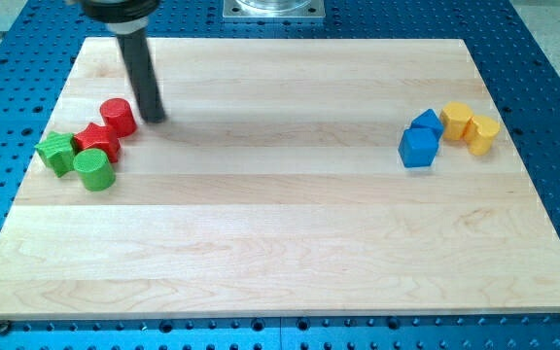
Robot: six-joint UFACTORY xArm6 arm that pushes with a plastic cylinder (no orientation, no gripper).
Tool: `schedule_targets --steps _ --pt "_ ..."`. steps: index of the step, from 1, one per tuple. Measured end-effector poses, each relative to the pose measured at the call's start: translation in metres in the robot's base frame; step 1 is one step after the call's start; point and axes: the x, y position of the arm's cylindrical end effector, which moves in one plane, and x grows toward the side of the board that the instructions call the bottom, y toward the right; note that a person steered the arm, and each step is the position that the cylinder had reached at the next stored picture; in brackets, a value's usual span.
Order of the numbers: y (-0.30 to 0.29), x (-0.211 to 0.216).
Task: Place the red circle into the red star
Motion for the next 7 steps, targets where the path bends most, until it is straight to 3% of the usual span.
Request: schedule_targets --steps 1,2,3,4,5,7 --pt "-0.042 0.006" --pt "-0.048 -0.002" --pt "-0.103 -0.033" --pt "-0.107 0.01" --pt "-0.086 0.012" --pt "-0.119 -0.032"
